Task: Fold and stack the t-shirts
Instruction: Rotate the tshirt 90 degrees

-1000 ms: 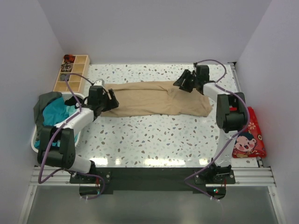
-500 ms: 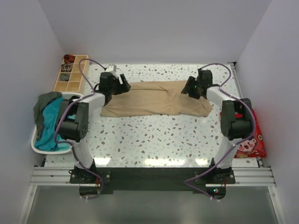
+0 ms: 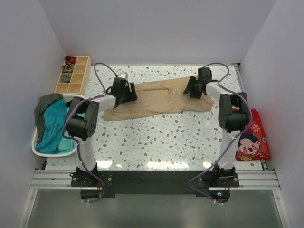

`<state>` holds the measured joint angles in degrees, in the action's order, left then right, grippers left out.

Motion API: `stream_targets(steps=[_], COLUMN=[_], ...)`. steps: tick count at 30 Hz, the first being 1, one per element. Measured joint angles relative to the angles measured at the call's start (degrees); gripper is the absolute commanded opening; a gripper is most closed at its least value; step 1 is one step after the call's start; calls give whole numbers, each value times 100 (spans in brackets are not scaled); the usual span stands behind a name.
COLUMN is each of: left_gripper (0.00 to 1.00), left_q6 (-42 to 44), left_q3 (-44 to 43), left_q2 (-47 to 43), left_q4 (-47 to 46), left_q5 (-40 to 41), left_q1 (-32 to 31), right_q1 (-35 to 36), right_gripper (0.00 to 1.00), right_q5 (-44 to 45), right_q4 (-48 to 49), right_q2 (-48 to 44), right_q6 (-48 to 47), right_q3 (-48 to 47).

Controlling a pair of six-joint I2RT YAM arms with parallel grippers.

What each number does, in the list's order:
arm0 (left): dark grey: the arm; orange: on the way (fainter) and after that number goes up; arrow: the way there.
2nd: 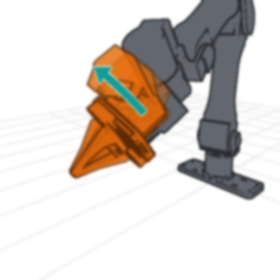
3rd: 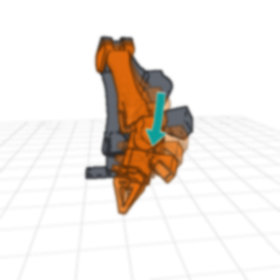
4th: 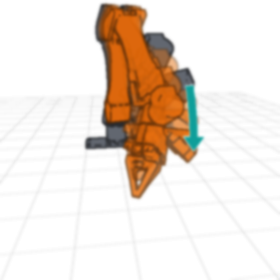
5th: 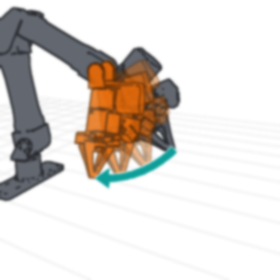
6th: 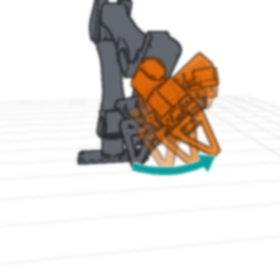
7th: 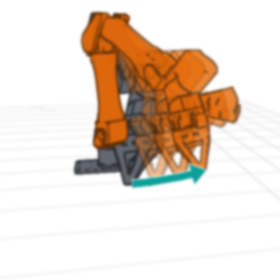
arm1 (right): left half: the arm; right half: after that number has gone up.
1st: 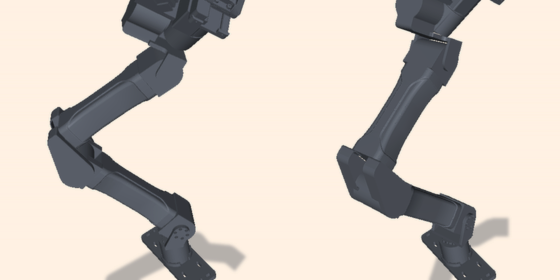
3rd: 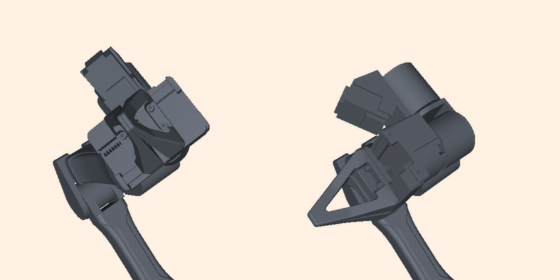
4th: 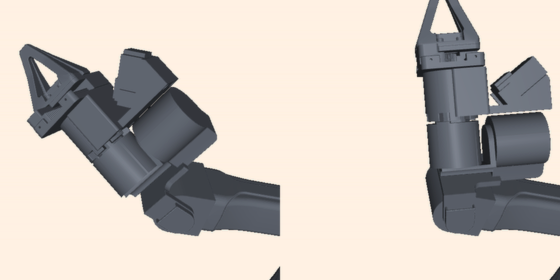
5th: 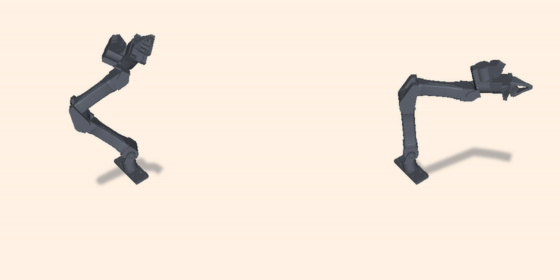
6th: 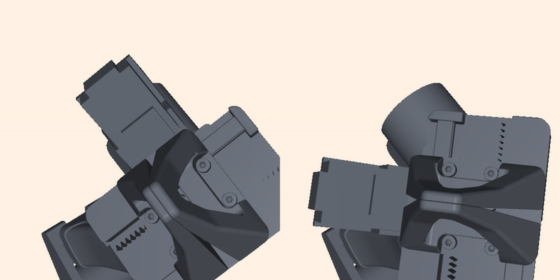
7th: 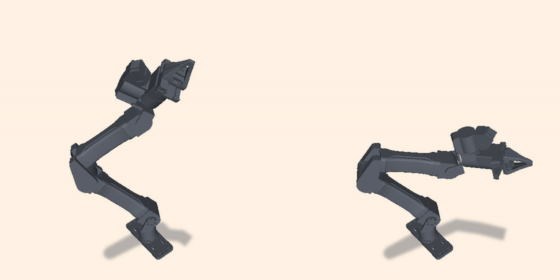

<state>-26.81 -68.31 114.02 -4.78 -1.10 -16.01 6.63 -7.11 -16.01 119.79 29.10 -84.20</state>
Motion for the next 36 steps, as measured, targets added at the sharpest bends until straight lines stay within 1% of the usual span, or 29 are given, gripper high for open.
stream_targets(steps=[6,9,11,13,15,17,19,22,24,26,28,31,32,33,34,36], left_gripper=[72,72,72,72,72,72,70,69,71,75,78,82,85,87,87,92], left_q6=[-319,-592,-831,-1019,-1215,-1318,-1370,-1410,-1408,-1386,-1287,-1069,-953,-844,-748,-525], left_q3=[1067,1709,2129,2415,2640,2723,2741,2743,2736,2717,2577,2024,1773,1519,1287,914], left_q2=[-837,-1357,-1703,-1947,-2159,-2245,-2253,-2275,-2356,-2549,-2841,-3222,-3318,-3386,-3429,-3427], left_q4=[90,52,-13,-61,-48,-9,24,184,463,887,1364,1843,1910,1917,1867,1650], left_q5=[223,195,90,-85,-337,-629,-1056,-1510,-1700,-1674,-1322,-535,-249,42,293,638], left_q1=[-835,-1434,-1867,-2166,-2483,-2774,-3123,-3598,-3836,-3952,-3945,-3834,-3748,-3622,-3442,-2979], right_q1=[7,11,31,70,127,186,243,315,358,393,404,413,413,411,407,396], right_gripper=[56,57,57,58,58,60,61,59,61,63,65,66,67,67,67,66], right_q5=[-221,-455,-671,-813,-1069,-1379,-1764,-2273,-2702,-2940,-2957,-2830,-2758,-2675,-2588,-2363], right_q4=[-352,-688,-968,-1237,-1611,-1814,-1829,-1792,-1611,-1239,-898,-533,-437,-343,-234,-107], right_q2=[813,1381,1886,2284,2771,3147,3364,3386,3342,3104,2653,1845,1587,1300,1027,503], right_q6=[24,13,-7,-59,-138,-188,-208,-256,-282,-332,-409,-531,-568,-608,-640,-723], right_q3=[-1268,-2218,-3084,-3775,-4677,-5307,-5606,-5554,-5337,-4822,-4033,-2828,-2522,-2229,-2002,-1716])
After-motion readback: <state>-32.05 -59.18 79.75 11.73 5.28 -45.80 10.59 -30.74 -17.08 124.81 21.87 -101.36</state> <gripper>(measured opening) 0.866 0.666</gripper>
